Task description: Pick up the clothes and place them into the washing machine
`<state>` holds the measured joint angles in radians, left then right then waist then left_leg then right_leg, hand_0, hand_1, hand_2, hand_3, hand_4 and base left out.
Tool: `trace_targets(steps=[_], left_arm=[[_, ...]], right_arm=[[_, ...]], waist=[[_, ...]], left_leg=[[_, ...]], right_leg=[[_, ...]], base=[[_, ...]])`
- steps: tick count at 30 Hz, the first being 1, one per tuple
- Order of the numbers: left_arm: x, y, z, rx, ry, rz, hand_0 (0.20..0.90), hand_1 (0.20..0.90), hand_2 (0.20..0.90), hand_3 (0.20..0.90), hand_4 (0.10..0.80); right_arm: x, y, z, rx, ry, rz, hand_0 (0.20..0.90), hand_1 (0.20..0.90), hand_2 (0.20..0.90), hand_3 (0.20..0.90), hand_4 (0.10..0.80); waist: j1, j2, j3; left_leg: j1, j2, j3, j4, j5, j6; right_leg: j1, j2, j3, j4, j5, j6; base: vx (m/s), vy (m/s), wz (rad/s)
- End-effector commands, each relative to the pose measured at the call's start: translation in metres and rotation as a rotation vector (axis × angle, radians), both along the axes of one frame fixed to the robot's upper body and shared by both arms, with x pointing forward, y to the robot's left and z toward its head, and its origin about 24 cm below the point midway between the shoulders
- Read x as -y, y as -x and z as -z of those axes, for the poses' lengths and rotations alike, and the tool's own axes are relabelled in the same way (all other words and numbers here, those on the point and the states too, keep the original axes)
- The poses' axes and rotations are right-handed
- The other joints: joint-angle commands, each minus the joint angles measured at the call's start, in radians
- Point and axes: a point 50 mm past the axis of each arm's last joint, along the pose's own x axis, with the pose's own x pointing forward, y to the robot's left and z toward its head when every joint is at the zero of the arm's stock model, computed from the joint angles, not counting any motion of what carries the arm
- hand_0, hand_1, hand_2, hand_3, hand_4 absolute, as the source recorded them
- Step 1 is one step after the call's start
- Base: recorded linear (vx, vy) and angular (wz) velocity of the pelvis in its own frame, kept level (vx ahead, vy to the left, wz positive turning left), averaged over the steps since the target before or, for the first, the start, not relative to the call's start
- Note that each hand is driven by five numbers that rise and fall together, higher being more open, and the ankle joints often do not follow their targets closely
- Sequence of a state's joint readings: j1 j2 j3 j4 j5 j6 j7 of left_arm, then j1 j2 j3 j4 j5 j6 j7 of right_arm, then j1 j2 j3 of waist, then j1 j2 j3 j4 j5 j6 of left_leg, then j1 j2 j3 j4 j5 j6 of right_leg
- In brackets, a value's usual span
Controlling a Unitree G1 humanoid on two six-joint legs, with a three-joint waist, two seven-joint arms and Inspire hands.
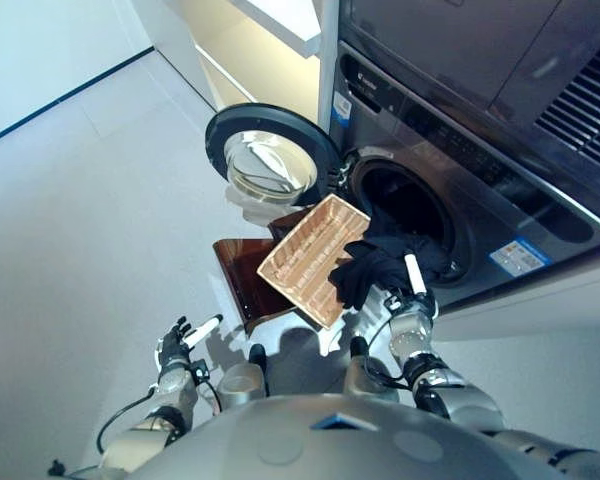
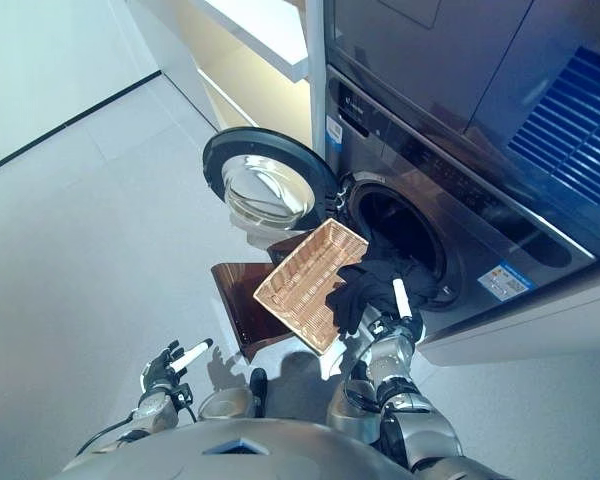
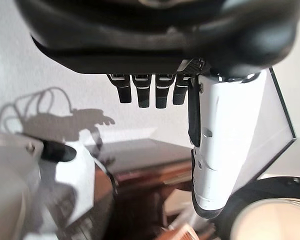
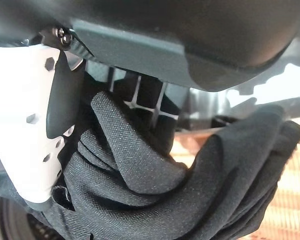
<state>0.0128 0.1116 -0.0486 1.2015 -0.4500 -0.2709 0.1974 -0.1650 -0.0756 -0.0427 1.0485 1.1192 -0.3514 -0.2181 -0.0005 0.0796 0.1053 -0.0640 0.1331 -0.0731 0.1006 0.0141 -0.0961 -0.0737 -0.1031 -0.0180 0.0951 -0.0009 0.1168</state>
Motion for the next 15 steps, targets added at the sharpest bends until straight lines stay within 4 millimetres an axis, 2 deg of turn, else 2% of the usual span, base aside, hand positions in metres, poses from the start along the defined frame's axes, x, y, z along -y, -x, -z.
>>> trace_targets(steps=[1,2,3,4,5,10,11,12,13,15], left_arm=[[-0.022,-0.022,-0.014,0.116,-0.071,-0.009,0.900,0.900,0.900,0.900,0.800],[-0.018,-0.014,-0.010,0.078,-0.060,-0.004,0.900,0.900,0.900,0.900,0.800],[-0.018,-0.014,-0.010,0.078,-0.060,-0.004,0.900,0.900,0.900,0.900,0.800],[-0.016,-0.008,-0.006,0.036,-0.064,0.022,0.900,0.900,0.900,0.900,0.800],[-0.015,-0.004,-0.004,0.013,-0.071,0.036,0.900,0.900,0.900,0.900,0.800],[-0.019,0.007,-0.002,-0.009,-0.075,0.036,0.900,0.900,0.900,0.900,0.800],[-0.021,0.005,-0.003,0.001,-0.078,0.017,0.900,0.900,0.900,0.900,0.800],[-0.021,0.005,-0.004,0.001,-0.078,0.017,0.900,0.900,0.900,0.900,0.800],[-0.027,-0.005,-0.008,0.043,-0.100,-0.002,0.900,0.900,0.900,0.900,0.800],[-0.027,-0.010,-0.011,0.071,-0.099,-0.016,0.900,0.900,0.900,0.900,0.800]], right_arm=[[0.001,-0.046,-0.037,0.253,0.053,0.006,0.200,0.200,0.200,0.200,0.300],[0.004,-0.051,-0.042,0.277,0.052,0.026,0.200,0.200,0.200,0.200,0.300],[0.004,-0.051,-0.042,0.277,0.052,0.026,0.200,0.200,0.200,0.200,0.300],[0.007,-0.057,-0.047,0.291,0.063,0.035,0.200,0.200,0.200,0.200,0.300],[0.007,-0.058,-0.048,0.285,0.071,0.033,0.200,0.200,0.200,0.200,0.300],[0.009,-0.059,-0.047,0.276,0.076,0.023,0.200,0.200,0.200,0.200,0.300],[0.006,-0.065,-0.052,0.293,0.074,0.006,0.200,0.200,0.200,0.200,0.300],[0.006,-0.065,-0.052,0.293,0.075,0.006,0.200,0.200,0.200,0.200,0.300],[-0.005,-0.084,-0.066,0.350,0.080,-0.043,0.200,0.200,0.200,0.200,0.300],[-0.007,-0.090,-0.070,0.366,0.078,-0.052,0.200,0.200,0.200,0.200,0.300]], waist=[[0.013,-0.061,0.006],[0.011,-0.054,0.006],[0.012,-0.054,0.006],[0.016,-0.024,0.002],[0.032,-0.020,0.007],[0.026,-0.001,-0.007],[0.038,0.009,-0.007],[0.040,0.008,-0.007],[0.057,0.019,0.030],[0.069,0.019,0.032]], left_leg=[[-0.038,-0.082,-0.047,0.226,-0.048,0.005],[-0.071,-0.095,-0.035,0.151,-0.049,0.011],[-0.070,-0.096,-0.033,0.147,-0.047,0.011],[-0.118,-0.073,0.039,-0.003,0.048,0.012],[-0.128,-0.082,0.026,-0.005,0.063,0.009],[-0.094,-0.106,0.052,-0.004,0.026,0.028],[-0.075,-0.110,0.070,-0.023,0.016,0.042],[-0.075,-0.110,0.073,-0.024,0.016,0.042],[-0.087,-0.102,0.102,-0.024,0.019,0.046],[-0.107,-0.098,0.120,-0.021,0.019,0.043]], right_leg=[[0.015,-0.033,0.029,-0.061,0.068,-0.002],[0.018,-0.030,0.027,-0.066,0.058,0.001],[0.017,-0.031,0.028,-0.066,0.057,0.001],[0.012,-0.009,0.024,-0.061,0.047,0.002],[0.000,-0.002,0.033,-0.040,0.042,0.000],[0.006,-0.008,0.051,-0.033,0.014,0.001],[-0.012,-0.017,0.049,-0.011,0.006,0.007],[-0.015,-0.017,0.052,-0.008,0.005,0.008],[-0.093,-0.022,0.032,0.031,0.024,0.011],[-0.123,-0.033,0.017,0.020,0.038,0.014]], base=[[0.032,-0.026,0.12],[0.038,-0.029,-0.01],[0.123,0.066,0.07],[0.136,0.085,0.18],[0.134,0.086,0.25],[0.143,0.086,-0.35],[0.104,0.131,-0.01],[-0.084,0.161,-0.25],[-0.144,0.071,-0.42],[-0.129,0.023,-0.74]])
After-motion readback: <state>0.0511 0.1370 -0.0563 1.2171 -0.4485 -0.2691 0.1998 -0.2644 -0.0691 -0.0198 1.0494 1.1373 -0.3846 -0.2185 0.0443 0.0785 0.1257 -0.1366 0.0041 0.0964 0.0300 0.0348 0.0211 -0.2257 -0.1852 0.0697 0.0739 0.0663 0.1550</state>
